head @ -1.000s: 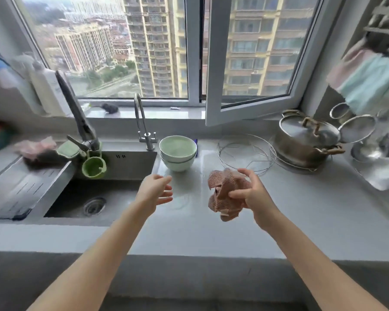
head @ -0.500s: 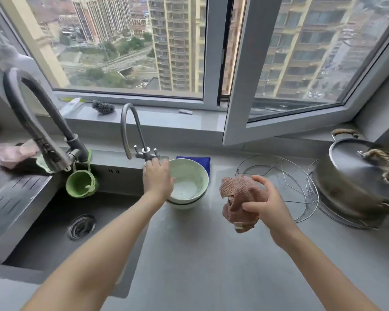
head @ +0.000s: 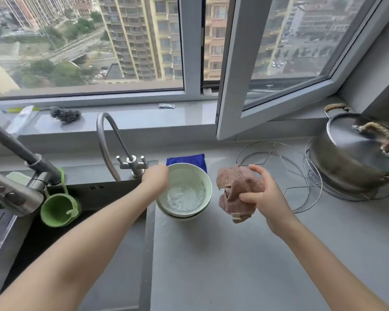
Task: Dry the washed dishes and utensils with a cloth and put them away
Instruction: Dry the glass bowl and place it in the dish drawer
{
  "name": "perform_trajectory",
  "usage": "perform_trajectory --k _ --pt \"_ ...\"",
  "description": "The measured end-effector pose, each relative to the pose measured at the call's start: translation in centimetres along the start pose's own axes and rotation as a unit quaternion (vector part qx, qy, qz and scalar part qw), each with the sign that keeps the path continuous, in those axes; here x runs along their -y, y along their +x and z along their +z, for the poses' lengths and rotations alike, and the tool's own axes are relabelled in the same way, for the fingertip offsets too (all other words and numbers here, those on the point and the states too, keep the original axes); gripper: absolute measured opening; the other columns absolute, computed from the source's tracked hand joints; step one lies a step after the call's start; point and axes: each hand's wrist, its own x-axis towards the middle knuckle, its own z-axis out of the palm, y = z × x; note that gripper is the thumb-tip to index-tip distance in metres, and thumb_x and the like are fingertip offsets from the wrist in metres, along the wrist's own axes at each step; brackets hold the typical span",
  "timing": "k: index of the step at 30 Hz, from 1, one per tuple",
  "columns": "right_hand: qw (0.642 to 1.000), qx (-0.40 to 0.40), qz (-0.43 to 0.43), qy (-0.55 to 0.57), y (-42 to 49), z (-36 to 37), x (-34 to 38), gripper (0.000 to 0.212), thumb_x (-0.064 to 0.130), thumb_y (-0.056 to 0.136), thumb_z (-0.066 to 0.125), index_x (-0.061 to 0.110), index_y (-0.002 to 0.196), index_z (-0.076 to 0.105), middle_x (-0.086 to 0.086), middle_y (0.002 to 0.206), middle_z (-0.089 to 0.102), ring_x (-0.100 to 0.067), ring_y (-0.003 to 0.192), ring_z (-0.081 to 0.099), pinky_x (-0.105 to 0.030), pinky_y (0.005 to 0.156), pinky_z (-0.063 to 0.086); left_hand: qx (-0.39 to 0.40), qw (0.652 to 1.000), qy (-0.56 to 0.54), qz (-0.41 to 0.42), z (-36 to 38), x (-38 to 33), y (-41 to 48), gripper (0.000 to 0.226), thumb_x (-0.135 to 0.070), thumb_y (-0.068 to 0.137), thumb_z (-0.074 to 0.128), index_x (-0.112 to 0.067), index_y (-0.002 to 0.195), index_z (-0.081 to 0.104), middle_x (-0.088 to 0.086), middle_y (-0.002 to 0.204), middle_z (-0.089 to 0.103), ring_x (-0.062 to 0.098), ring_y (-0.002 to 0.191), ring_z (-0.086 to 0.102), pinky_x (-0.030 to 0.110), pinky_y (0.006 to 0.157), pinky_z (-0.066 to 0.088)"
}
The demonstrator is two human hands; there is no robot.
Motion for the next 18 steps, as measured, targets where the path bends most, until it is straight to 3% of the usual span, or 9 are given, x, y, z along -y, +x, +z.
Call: perform_trajectory --k 3,8,14,18 --pt "1.000 0.002 -0.001 0.004 0.1 0.6 0.0 0.073 -0.019 0.073 0.058 0.023 0.131 0.043 -0.006 0.114 0.061 -0.014 0.085 0.063 -0.019 0.056 0.050 0.007 0.997 0.071 0.040 -0.5 -0.3 0.0 0.027 0.002 0.088 0.043 0.000 0.114 0.053 0.014 0.117 0.059 0.029 0.107 0.061 0.032 0.081 0.048" --pt "1.000 0.002 -0.010 0.004 0.1 0.8 0.2 0.073 -0.018 0.073 0.059 0.024 0.131 0.044 -0.007 0.113 0.062 -0.019 0.091 0.064 -0.031 0.066 0.053 0.036 0.987 0.146 0.060 -1.7 -1.5 -0.6 0.030 0.002 0.088 0.041 -0.004 0.110 0.061 0.008 0.116 0.062 0.025 0.108 0.060 0.029 0.079 0.047" --pt "1.000 0.011 -0.016 0.014 -0.8 -0.3 0.7 0.072 -0.020 0.074 0.058 0.026 0.128 0.044 -0.003 0.102 0.064 -0.012 0.081 0.064 -0.021 0.057 0.051 0.001 0.992 0.122 0.030 -3.1 -3.2 -2.6 0.036 0.003 0.087 0.043 -0.003 0.122 0.047 0.011 0.121 0.059 0.029 0.112 0.058 0.032 0.081 0.047" --pt "0.999 0.012 -0.023 0.020 -1.3 -1.7 0.5 0.074 -0.020 0.073 0.057 0.028 0.128 0.045 -0.009 0.106 0.064 -0.020 0.086 0.065 -0.041 0.069 0.057 -0.054 0.990 0.122 0.042 -3.7 -4.4 -4.7 0.050 0.007 0.083 0.049 -0.002 0.130 0.035 0.015 0.114 0.059 0.031 0.105 0.059 0.033 0.068 0.043"
